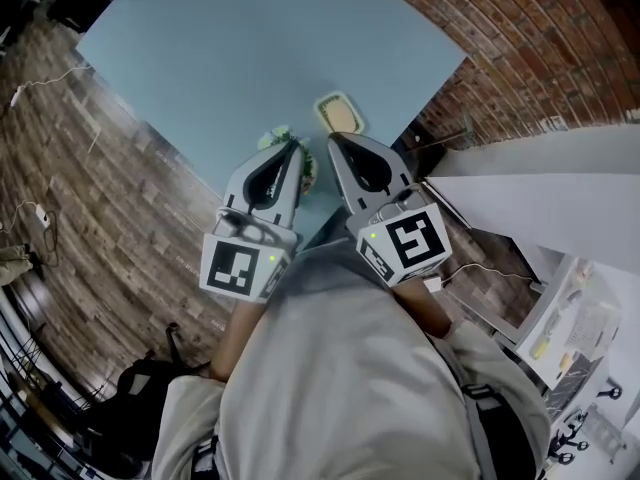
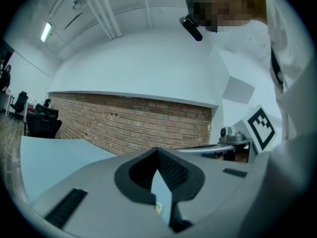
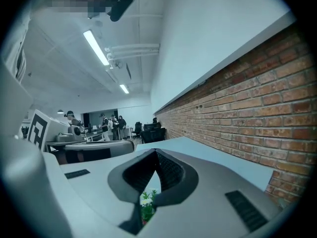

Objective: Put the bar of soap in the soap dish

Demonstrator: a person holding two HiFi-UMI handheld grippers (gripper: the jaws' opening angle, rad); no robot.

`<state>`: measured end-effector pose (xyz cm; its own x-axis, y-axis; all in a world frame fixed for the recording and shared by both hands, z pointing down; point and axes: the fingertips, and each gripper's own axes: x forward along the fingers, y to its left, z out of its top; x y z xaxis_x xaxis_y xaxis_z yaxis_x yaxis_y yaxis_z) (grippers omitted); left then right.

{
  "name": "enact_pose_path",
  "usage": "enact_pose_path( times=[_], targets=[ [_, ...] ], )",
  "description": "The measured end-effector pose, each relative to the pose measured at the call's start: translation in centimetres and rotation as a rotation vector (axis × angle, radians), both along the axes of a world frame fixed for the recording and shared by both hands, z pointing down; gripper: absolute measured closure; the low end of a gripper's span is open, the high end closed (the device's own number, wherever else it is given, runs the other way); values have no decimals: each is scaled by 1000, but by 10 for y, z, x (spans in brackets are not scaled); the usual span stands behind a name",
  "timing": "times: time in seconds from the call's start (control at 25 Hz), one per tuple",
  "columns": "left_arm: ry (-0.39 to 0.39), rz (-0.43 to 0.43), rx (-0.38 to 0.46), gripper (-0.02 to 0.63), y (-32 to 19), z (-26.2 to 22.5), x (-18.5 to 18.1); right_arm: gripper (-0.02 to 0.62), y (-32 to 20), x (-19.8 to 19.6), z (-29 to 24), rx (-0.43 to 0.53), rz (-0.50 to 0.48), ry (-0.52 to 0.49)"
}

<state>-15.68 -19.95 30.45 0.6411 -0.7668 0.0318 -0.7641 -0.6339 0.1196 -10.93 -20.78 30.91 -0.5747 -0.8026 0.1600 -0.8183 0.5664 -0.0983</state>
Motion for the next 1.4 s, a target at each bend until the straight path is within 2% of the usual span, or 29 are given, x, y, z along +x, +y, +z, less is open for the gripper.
enact_pose_path(
  times=[0.48,1.4],
  targets=[
    [5,36,39,603,27,-18,3,583,25,6,-12,13,66,-19],
    [7,49,34,603,50,-24,4,583,46,20,-19,16,88,-19]
  ],
)
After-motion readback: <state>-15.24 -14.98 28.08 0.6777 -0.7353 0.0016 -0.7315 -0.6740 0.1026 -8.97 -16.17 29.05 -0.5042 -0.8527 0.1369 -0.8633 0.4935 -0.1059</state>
